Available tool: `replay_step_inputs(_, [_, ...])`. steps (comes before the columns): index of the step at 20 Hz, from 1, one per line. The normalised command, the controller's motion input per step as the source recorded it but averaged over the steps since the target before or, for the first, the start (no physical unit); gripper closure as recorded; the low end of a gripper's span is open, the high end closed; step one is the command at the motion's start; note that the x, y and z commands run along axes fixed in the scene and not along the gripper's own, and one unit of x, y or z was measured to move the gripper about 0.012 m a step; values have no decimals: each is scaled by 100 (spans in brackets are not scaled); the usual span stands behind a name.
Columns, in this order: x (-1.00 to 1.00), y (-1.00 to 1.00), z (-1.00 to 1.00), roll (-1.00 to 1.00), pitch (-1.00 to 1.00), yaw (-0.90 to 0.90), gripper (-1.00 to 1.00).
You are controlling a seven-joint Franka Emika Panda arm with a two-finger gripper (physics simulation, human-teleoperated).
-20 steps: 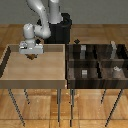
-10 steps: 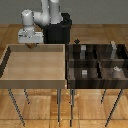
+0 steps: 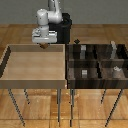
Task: Place the loaf of bread into the appropriate compartment.
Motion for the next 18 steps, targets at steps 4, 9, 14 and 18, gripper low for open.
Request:
replay_step_inputs(4, [0, 100, 0, 0, 0, 0, 100])
replay_step_inputs(9, [0, 100, 0, 0, 0, 0, 100])
replay_step_inputs(14, [0, 100, 0, 0, 0, 0, 100])
replay_step_inputs(18, [0, 100, 0, 0, 0, 0, 100])
